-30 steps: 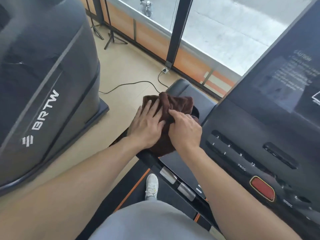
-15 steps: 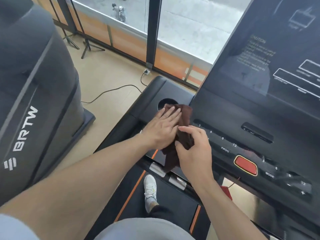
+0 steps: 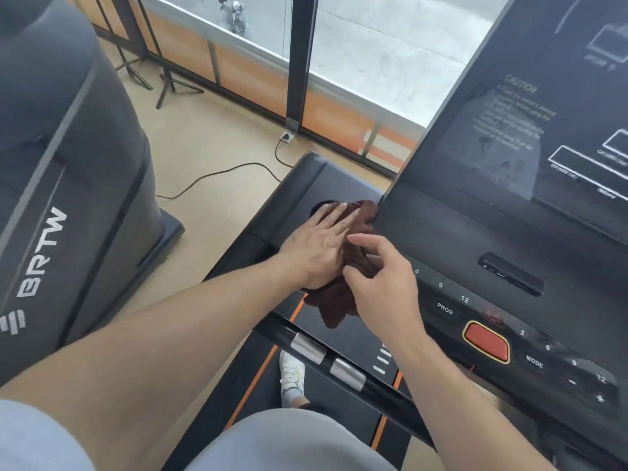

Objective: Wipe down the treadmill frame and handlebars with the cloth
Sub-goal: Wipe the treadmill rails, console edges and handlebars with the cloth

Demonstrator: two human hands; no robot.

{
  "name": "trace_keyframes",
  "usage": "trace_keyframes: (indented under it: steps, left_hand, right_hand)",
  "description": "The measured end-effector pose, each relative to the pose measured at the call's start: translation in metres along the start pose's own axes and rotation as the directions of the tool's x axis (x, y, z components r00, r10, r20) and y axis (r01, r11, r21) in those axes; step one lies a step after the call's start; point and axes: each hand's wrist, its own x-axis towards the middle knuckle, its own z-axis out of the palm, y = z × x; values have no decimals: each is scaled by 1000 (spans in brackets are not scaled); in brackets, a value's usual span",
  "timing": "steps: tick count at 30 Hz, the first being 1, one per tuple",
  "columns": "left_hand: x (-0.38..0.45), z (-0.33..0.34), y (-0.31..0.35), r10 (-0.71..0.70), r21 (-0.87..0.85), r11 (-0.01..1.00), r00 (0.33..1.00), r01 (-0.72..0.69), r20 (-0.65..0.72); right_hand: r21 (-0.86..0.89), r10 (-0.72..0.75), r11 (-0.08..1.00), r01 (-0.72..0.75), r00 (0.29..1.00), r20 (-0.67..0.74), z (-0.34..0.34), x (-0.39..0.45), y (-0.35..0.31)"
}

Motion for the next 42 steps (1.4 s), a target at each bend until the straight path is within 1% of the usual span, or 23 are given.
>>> trace_keyframes:
  steps: [4,7,8,10,11,12,14,15,18,20,23,26,28,30,31,32,33,34,35,36,38,41,42]
  left_hand:
    - [-52,16,4,26,50,998,1000,-27,10]
    - [-89,33,11,-17,-63,998,999,15,-30]
    - [-103,36,17,-44,-116,993,995,32,-94]
    - [-136,42,32,-148,-254,964,947,75,-285]
    - [-153,41,39,-204,-381,921,931,77,-303]
    - [-169,37,47,-259,-532,844,922,71,-287]
    - [-195,35,60,-384,-795,603,898,69,-213]
    - [-207,37,66,-437,-872,485,883,69,-172]
    - [-239,44,90,-543,-969,243,835,48,-94]
    - [-257,44,103,-619,-986,165,781,32,-78]
    - [-271,40,113,-711,-991,126,701,45,-59]
    - [-274,34,117,-768,-983,166,636,81,-77]
    - [-270,28,115,-763,-980,143,646,137,-21]
    - [-265,21,109,-721,-966,162,693,203,25]
    - [-264,19,105,-702,-951,189,711,243,42]
    - [-266,20,101,-691,-942,191,720,275,70]
    - [-269,23,97,-685,-937,165,719,307,115]
    - [-275,27,96,-684,-933,132,712,335,159]
    - [-283,33,97,-685,-928,96,700,359,200]
    - [-291,39,99,-690,-925,60,685,376,233]
    - [-306,53,105,-713,-913,-2,640,407,287]
    - [-322,69,118,-765,-887,-77,543,455,345]
    - [-324,72,124,-775,-880,-103,517,465,364]
  right_hand:
    - [-21,11,1000,-8,989,150,18,-32,0]
    - [-64,15,998,-1,974,225,32,-52,-1]
    - [-67,24,998,-7,969,247,35,-59,-1]
    - [-54,56,998,-42,953,296,40,-74,-1]
    - [-47,67,997,-55,946,316,43,-83,-3]
    - [-33,63,998,-56,943,327,45,-93,-5]
    - [16,26,999,-33,943,332,49,-113,-9]
    - [39,2,999,-16,943,333,51,-123,-11]
    - [110,-60,994,23,936,346,54,-150,-16]
    - [136,-109,989,64,930,351,56,-167,-18]
    - [139,-150,984,113,944,294,53,-185,-20]
    - [157,-214,968,197,972,99,48,-189,-19]
    - [136,-258,954,268,962,-87,45,-183,-16]
    - [22,-287,955,297,937,-197,48,-166,-5]
    - [-148,-306,948,283,937,-168,52,-152,5]
    - [-409,-302,876,257,952,-48,58,-136,15]
    - [-635,-236,731,250,966,109,65,-120,27]
    - [-760,-127,596,258,965,228,74,-107,38]
    - [-805,-32,530,266,955,294,83,-96,43]
    - [-800,9,538,264,948,319,92,-86,45]
    - [-758,-4,600,255,949,316,107,-71,38]
    - [-768,-41,535,354,918,395,120,-50,24]
    - [-736,-28,567,370,901,432,120,-44,23]
